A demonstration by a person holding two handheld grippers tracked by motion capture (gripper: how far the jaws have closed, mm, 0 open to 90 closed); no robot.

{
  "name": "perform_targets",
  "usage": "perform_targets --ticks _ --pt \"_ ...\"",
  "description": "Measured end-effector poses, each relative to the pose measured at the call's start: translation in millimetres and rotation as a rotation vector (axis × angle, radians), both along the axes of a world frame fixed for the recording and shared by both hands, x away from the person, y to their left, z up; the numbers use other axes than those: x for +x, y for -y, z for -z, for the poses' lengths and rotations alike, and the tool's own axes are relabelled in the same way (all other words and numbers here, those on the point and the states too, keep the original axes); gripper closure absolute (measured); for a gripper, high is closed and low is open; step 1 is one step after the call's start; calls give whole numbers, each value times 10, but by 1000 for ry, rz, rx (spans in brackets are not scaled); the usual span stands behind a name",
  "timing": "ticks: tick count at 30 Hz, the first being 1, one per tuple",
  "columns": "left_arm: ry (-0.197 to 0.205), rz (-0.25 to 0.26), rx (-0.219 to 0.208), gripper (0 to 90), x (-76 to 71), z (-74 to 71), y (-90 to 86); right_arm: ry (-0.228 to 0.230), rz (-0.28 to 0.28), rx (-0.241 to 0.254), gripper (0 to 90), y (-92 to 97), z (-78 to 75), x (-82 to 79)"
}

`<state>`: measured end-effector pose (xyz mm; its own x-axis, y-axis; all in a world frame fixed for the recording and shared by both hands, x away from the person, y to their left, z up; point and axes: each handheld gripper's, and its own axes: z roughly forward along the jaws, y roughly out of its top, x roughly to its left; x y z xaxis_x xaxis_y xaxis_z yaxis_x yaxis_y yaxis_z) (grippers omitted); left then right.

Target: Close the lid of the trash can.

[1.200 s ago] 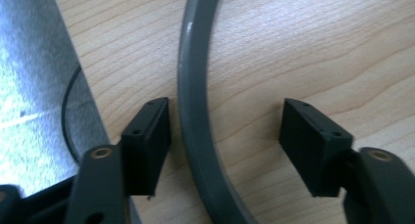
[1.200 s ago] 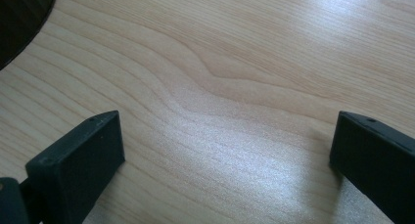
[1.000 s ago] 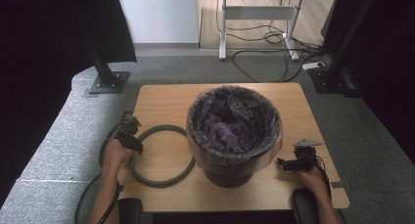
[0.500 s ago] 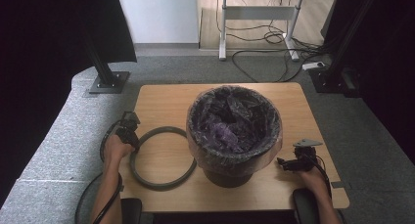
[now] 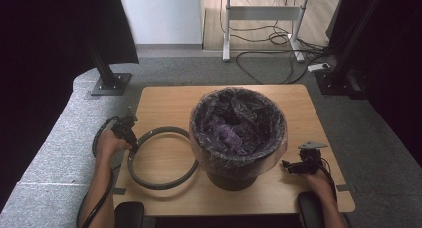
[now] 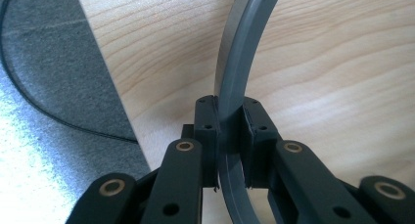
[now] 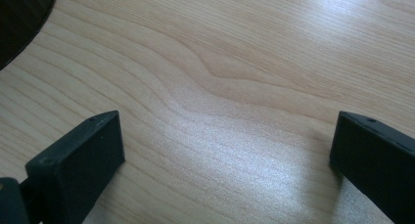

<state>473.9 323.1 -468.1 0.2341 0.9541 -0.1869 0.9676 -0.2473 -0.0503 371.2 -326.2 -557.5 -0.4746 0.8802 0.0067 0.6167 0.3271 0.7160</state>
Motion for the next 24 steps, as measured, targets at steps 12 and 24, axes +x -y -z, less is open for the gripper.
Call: perform_targets --ticks 12,24 --pt "-4 -11 -23 796 -38 -501 -185 -1 1 0 0 -1 0 -1" --pt "-2 -16 -36 797 -93 -861 -273 -1 1 1 0 -1 0 -1"
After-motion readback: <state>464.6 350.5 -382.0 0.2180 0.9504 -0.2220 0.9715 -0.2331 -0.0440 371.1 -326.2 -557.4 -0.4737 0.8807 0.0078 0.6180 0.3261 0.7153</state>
